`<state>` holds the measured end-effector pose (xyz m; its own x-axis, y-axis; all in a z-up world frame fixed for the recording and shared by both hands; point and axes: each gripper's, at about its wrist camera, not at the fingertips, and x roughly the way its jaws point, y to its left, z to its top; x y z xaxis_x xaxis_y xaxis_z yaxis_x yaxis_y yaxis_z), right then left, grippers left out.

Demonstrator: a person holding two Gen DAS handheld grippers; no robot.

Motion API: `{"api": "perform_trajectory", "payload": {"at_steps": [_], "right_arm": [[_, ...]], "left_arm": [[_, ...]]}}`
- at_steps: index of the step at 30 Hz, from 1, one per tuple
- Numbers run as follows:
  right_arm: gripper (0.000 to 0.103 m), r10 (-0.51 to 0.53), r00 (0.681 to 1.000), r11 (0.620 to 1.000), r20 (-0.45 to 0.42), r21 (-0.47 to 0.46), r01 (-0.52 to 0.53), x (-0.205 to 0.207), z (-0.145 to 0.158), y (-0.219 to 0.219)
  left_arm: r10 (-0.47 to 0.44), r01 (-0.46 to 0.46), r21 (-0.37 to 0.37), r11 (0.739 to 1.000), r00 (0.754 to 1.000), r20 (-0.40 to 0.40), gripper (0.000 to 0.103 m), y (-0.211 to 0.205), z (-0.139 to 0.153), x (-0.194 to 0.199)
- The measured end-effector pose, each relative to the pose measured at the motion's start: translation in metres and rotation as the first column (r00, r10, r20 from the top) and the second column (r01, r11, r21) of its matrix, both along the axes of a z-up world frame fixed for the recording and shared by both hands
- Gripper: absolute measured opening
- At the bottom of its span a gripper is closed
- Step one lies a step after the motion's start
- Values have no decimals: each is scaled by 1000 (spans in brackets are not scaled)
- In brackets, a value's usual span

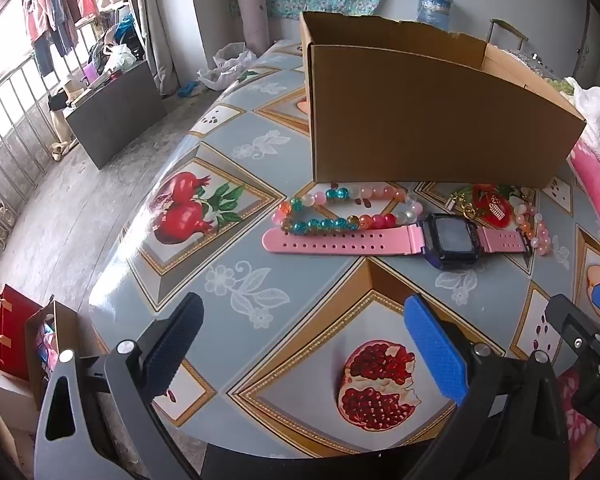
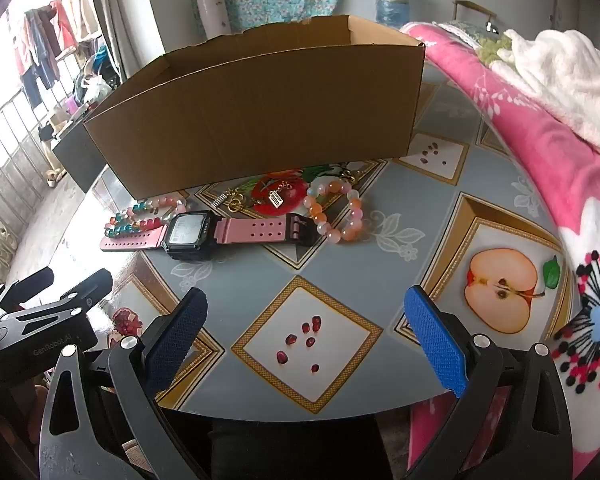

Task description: Organize jewelry

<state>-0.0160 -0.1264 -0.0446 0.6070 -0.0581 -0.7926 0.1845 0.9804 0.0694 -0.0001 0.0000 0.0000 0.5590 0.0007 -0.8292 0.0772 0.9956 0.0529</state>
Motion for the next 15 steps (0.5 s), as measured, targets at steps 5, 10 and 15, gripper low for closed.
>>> {"api": "perform_trajectory", "payload": {"at_steps": [5, 10, 15], "right_arm": [[95, 1, 1000, 1000, -2, 1, -1, 0, 0, -1], [95, 1, 1000, 1000, -3, 1, -1, 1, 0, -2], [95, 3, 1000, 1000, -2, -5, -3, 0, 2, -1]], "left_arm": [[0, 0, 0, 1000, 1000, -2, 99, 0, 0, 0], [0, 0, -2, 1000, 1000, -1, 99, 1, 1, -2], [3, -3, -2, 1000, 1000, -5, 99, 0, 0, 0]]}}
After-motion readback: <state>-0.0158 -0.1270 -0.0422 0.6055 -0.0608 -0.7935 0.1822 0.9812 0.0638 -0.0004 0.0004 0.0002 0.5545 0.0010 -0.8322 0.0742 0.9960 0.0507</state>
